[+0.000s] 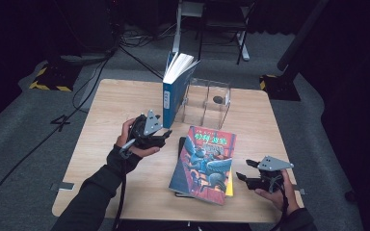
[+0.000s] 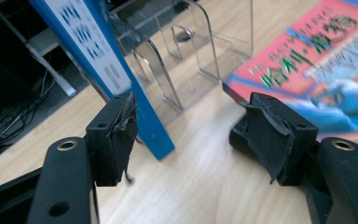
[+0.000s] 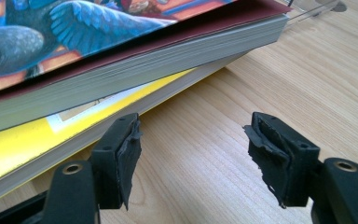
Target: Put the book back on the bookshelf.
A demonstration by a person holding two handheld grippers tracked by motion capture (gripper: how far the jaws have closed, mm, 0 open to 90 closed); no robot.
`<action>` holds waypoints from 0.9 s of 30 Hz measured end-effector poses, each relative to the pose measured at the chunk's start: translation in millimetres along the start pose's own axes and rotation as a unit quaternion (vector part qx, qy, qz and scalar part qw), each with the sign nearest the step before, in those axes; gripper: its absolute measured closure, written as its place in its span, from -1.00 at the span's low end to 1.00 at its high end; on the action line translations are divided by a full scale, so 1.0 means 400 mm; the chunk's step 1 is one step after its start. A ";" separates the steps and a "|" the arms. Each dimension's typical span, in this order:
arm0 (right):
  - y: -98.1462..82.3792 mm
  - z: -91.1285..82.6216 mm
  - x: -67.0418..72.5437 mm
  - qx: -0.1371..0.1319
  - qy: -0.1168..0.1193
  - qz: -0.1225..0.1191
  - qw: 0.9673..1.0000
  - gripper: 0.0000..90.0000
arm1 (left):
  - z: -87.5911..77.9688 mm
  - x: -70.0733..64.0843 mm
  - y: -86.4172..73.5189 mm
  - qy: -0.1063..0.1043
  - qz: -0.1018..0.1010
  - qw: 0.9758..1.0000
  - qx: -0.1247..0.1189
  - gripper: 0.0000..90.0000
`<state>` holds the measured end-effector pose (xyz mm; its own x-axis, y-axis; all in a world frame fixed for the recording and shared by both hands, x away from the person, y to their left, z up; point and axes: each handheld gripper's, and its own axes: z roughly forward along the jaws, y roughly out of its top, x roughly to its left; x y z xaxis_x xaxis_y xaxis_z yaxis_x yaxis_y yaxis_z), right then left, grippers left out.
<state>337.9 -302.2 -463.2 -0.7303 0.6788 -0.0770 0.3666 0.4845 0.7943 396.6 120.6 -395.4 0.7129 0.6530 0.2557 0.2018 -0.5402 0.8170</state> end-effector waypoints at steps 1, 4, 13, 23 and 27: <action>0.000 -0.001 -0.001 0.000 0.000 0.003 1.000 -0.24 | -0.003 -0.004 -0.009 -0.001 0.002 1.000 0.005 -0.27; 0.001 -0.003 0.000 -0.001 0.001 0.004 1.000 -0.26 | -0.008 -0.019 -0.037 -0.001 0.014 1.000 0.023 -0.31; 0.006 -0.005 0.005 0.003 -0.003 0.002 1.000 -0.27 | -0.018 -0.050 -0.122 -0.033 0.008 0.998 0.058 -0.32; 0.009 -0.009 0.009 0.003 -0.001 -0.001 1.000 -0.27 | -0.029 -0.090 -0.198 -0.057 0.013 0.995 0.084 -0.35; 0.012 -0.012 0.011 0.007 0.007 0.001 1.000 -0.26 | -0.029 -0.102 -0.222 -0.065 0.020 0.993 0.094 -0.35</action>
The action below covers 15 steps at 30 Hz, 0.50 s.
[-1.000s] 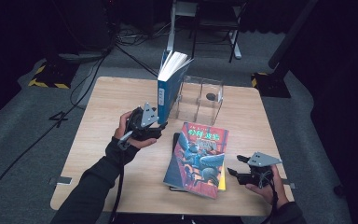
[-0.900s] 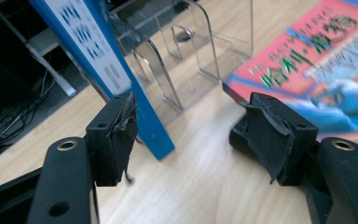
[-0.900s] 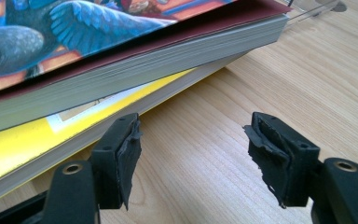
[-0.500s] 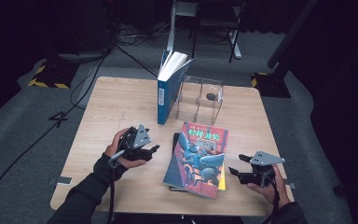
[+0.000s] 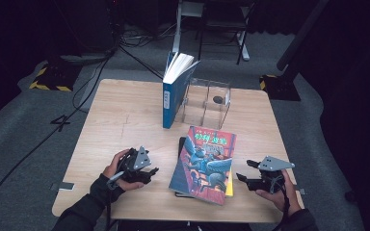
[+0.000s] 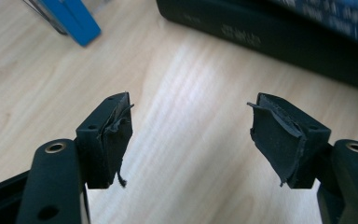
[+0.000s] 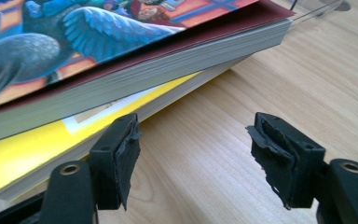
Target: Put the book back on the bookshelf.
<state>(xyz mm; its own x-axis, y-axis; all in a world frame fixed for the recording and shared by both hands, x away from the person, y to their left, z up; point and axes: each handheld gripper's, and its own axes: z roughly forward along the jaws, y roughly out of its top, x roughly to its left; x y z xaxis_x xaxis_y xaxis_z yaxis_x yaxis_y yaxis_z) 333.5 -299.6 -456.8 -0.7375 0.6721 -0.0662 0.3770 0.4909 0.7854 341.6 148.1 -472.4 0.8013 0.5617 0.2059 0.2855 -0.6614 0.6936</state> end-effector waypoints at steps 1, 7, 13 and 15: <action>0.002 -0.002 0.002 0.000 0.004 0.001 1.000 -0.26 | 0.002 -0.005 -0.010 -0.008 0.000 1.000 0.004 -0.35; 0.018 -0.011 0.021 0.003 0.025 0.001 1.000 -0.30 | -0.002 -0.030 -0.046 -0.044 -0.003 0.999 0.008 -0.35; 0.032 -0.018 0.036 0.003 0.031 0.010 0.999 -0.36 | -0.001 -0.063 -0.062 -0.074 -0.002 0.997 0.014 -0.36; 0.043 -0.028 0.044 -0.001 0.038 0.014 0.999 -0.37 | 0.004 -0.073 -0.064 -0.081 -0.003 0.997 0.018 -0.36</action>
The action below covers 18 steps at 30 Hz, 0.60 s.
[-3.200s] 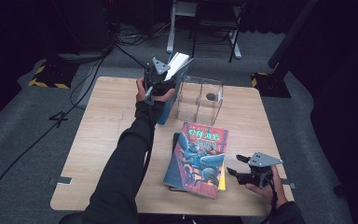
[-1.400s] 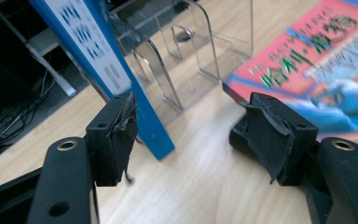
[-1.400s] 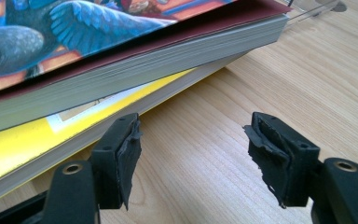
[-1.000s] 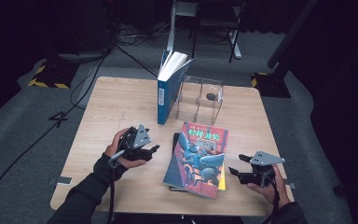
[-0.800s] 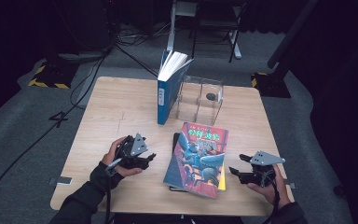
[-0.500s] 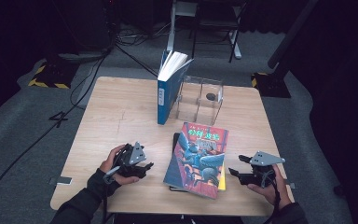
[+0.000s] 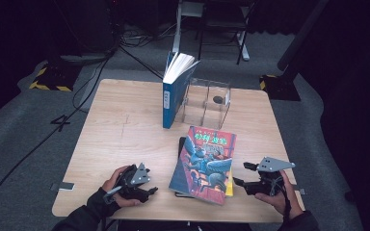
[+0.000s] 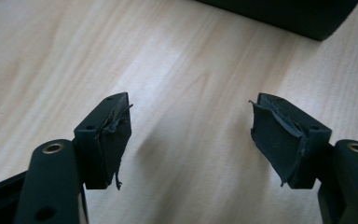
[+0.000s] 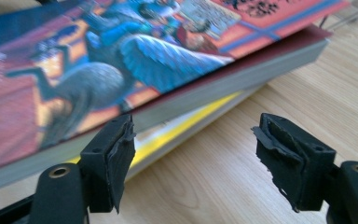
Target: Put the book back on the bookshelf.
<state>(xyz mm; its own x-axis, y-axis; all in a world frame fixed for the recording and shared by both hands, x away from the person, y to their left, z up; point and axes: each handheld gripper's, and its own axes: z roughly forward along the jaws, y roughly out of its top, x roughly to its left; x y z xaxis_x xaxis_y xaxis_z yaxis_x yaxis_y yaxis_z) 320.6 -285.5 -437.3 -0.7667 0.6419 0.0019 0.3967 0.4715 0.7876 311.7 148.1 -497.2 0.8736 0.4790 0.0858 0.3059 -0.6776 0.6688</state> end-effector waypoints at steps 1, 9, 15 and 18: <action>0.004 -0.004 0.003 -0.001 0.001 0.000 1.000 -0.38 | 0.002 -0.004 0.000 -0.006 -0.002 1.000 -0.003 -0.37; 0.029 0.005 0.036 0.007 0.027 -0.003 1.000 -0.42 | 0.023 0.003 -0.003 -0.040 -0.028 0.999 -0.019 -0.52; 0.030 0.038 0.053 0.034 0.048 0.000 0.998 -0.52 | 0.025 0.008 -0.002 -0.046 -0.022 0.999 -0.019 -0.52; 0.030 0.044 0.055 0.037 0.059 0.009 0.998 -0.52 | 0.026 0.009 0.000 -0.049 -0.021 0.998 -0.020 -0.53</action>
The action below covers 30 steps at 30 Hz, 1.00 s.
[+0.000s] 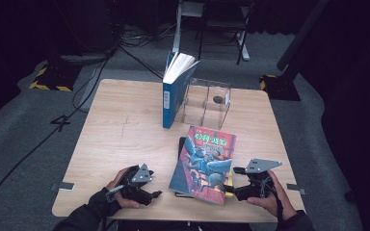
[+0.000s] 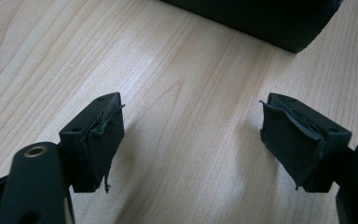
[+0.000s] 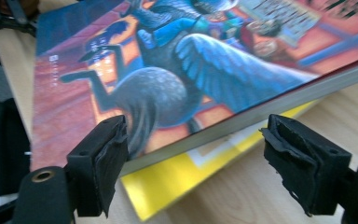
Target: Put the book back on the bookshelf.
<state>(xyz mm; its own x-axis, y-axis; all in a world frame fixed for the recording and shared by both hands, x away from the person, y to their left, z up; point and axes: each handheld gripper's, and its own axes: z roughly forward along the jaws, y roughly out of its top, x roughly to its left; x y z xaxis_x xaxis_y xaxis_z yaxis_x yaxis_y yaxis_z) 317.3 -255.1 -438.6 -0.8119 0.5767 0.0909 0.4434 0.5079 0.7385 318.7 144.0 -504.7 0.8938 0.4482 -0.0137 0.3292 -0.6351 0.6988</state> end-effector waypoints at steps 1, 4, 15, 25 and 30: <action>0.001 0.004 0.001 0.001 0.008 0.003 1.000 -0.53 | 0.001 0.002 0.001 -0.001 0.003 1.000 0.001 -0.53; 0.004 0.014 -0.002 0.009 0.020 0.017 1.000 -0.60 | 0.004 0.004 0.004 -0.004 0.006 1.000 0.002 -0.56; 0.020 0.032 -0.026 0.033 0.053 0.009 0.998 -0.71 | 0.008 0.006 0.008 -0.008 0.009 1.000 0.003 -0.59; 0.039 0.019 -0.011 0.017 0.032 -0.035 0.999 -0.59 | 0.009 0.007 0.009 -0.010 0.012 1.000 0.004 -0.59; 0.045 0.019 -0.017 0.009 0.037 -0.033 0.999 -0.57 | 0.009 0.007 0.009 -0.010 0.012 1.000 0.004 -0.59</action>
<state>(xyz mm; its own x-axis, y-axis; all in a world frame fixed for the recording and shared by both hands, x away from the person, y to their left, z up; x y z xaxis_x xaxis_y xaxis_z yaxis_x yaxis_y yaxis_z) 333.9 -244.9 -431.0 -0.8654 0.4926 0.0921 0.3938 0.5548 0.7329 323.6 140.8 -504.8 0.9073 0.4202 -0.0115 0.3098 -0.6499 0.6940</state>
